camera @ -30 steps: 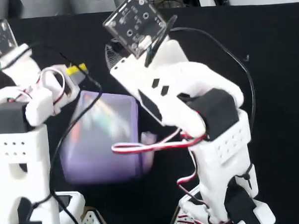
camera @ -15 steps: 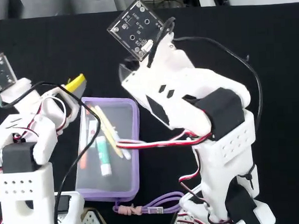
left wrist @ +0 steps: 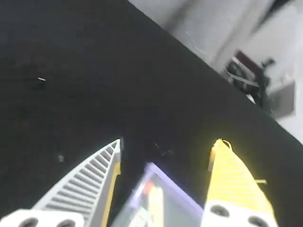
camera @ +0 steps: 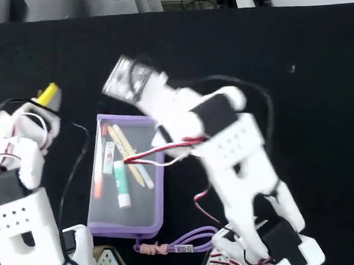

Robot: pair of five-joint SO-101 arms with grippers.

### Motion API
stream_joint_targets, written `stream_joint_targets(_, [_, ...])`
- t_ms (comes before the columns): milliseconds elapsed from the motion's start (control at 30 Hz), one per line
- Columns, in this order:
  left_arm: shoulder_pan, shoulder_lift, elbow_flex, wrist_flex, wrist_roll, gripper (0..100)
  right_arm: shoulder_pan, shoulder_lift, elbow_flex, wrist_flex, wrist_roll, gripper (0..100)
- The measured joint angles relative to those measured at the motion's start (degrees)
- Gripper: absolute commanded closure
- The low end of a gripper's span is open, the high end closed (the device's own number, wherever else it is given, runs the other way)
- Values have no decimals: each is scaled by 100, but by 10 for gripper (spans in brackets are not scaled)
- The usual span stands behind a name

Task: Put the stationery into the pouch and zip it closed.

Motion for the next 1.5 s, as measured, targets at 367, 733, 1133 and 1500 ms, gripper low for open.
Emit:
stream_joint_targets(367, [-1758,1873,-853,-62,-149,704,-1609,0,2681,-1380,114,986])
stream_joint_targets(733, [-3086,3604,-2066,-62,-149,704,-2734,0,3771,-2382,70,986])
stream_joint_targets(1133, [-3763,4062,-2585,-62,44,704,-3086,0,3965,-3367,-888,985])
stream_joint_targets(1500, [-3815,4097,-3815,1090,105,704,-3191,35,4000,-3745,-2022,811])
